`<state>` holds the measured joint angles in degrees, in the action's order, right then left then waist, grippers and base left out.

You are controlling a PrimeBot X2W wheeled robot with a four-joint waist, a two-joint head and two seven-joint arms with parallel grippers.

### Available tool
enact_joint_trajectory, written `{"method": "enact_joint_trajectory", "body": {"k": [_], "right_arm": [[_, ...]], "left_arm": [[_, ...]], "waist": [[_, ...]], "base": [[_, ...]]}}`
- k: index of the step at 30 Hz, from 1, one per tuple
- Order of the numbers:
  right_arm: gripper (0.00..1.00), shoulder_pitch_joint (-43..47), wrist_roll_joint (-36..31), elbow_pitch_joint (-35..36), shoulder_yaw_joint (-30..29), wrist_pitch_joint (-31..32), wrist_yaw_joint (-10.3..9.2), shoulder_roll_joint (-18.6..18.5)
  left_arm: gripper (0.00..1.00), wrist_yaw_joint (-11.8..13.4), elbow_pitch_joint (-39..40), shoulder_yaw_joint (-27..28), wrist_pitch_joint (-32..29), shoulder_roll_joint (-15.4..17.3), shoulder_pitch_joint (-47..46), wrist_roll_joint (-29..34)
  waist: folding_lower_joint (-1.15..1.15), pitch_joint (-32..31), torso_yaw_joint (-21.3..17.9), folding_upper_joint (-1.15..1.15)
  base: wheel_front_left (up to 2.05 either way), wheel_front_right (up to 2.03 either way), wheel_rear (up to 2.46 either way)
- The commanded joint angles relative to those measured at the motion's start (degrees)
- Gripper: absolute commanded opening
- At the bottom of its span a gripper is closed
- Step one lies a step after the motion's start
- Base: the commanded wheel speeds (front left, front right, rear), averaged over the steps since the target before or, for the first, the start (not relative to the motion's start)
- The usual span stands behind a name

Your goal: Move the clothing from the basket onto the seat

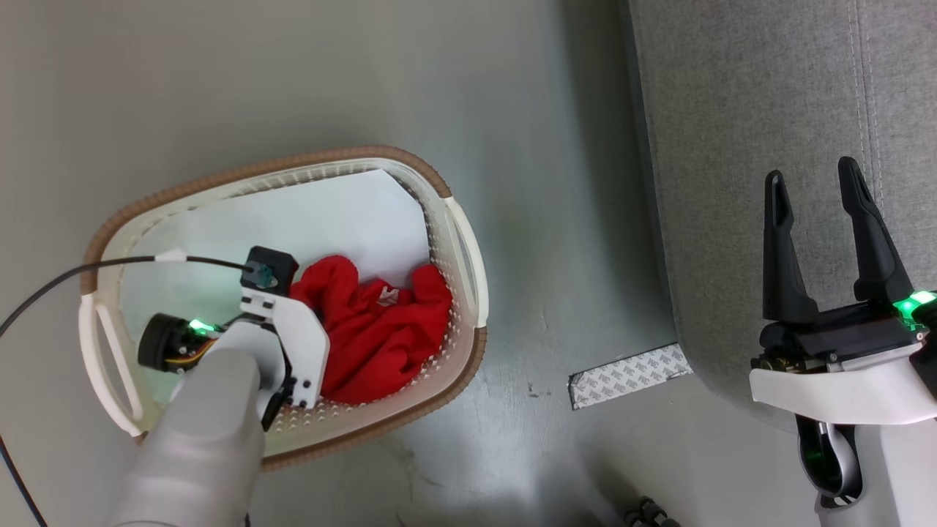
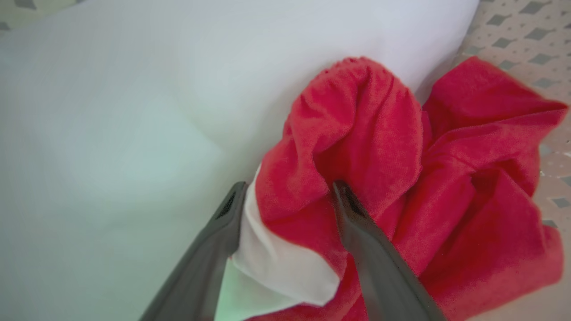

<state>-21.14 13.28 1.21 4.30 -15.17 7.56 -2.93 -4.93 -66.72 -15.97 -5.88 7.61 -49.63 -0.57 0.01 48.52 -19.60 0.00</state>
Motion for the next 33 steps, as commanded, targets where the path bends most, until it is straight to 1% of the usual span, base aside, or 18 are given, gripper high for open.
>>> {"method": "enact_joint_trajectory", "body": {"k": [1,2,3,6,9,10,15,18,23,29,31,33], "right_arm": [[1.00,-1.01,0.35,-0.38,-0.24,0.03,-0.15,0.02],[1.00,-1.03,0.37,-0.55,-0.46,0.03,-0.15,0.02],[1.00,-1.00,0.31,-0.75,-0.64,0.03,-0.15,0.02],[1.00,-0.86,-0.04,-1.27,-1.17,0.03,-0.15,0.03],[1.00,-0.22,-0.60,-2.24,-1.58,0.03,-0.15,0.01],[1.00,-0.22,-0.60,-2.24,-1.58,0.03,-0.15,0.01],[1.00,1.84,-1.48,-3.72,-2.48,0.03,-0.15,0.00],[1.00,3.20,-2.03,-4.44,-3.16,0.03,-0.15,0.00],[1.00,5.92,-2.60,-5.78,-4.21,0.03,-0.15,0.00],[1.00,9.05,-3.65,-6.98,-5.31,0.03,-0.15,-0.01],[1.00,9.84,-3.79,-7.18,-5.59,0.03,-0.15,0.00],[1.00,10.62,-4.12,-7.47,-5.88,0.03,-0.15,0.00]], "left_arm": [[0.20,-0.30,-0.84,-0.39,0.57,0.04,-0.79,-0.07],[0.04,-0.41,-1.17,-0.53,0.83,-0.10,-0.63,-0.24],[0.00,-0.56,-1.47,-0.76,1.14,-0.33,-0.48,-0.34],[0.00,-1.11,-1.90,-1.15,2.86,-0.91,0.41,-1.14],[0.00,-1.97,-1.53,-0.53,5.82,-2.20,2.13,-3.37],[0.00,-1.97,-1.53,-0.53,5.82,-2.20,2.13,-3.37],[0.00,-2.52,0.23,-0.48,10.50,-3.49,6.10,-7.62],[0.00,-2.57,2.72,-1.75,12.79,-4.17,9.00,-11.07],[0.00,-2.57,9.55,-4.14,14.09,-4.19,14.19,-17.10],[0.00,-2.57,21.39,-4.04,13.22,-1.68,21.51,-21.15],[0.00,-1.95,26.46,-3.57,12.51,-0.80,23.95,-21.84],[0.00,-0.71,32.05,-2.96,11.76,0.12,26.68,-22.30]], "waist": [[-0.01,-0.17,0.00,0.00],[-0.01,-0.43,0.10,0.00],[-0.01,-0.81,0.27,0.00],[-0.01,-2.61,0.96,0.00],[-0.01,-5.51,1.70,0.00],[-0.01,-5.51,1.70,0.00],[-0.01,-12.24,3.53,0.00],[-0.01,-16.99,4.85,0.00],[-0.01,-24.70,6.89,0.00],[-0.01,-32.58,8.77,0.00],[-0.01,-34.47,9.30,0.00],[-0.01,-36.41,9.83,0.00]], "base": [[0.00,0.00,0.00],[0.00,0.00,0.00],[0.00,0.00,0.00],[0.00,0.00,0.00],[0.00,0.00,0.00],[0.00,0.00,0.00],[0.00,0.00,0.00],[0.00,0.00,0.00],[0.00,0.00,0.00],[0.00,0.00,0.00],[0.00,0.00,0.00],[0.00,0.00,0.00]]}}
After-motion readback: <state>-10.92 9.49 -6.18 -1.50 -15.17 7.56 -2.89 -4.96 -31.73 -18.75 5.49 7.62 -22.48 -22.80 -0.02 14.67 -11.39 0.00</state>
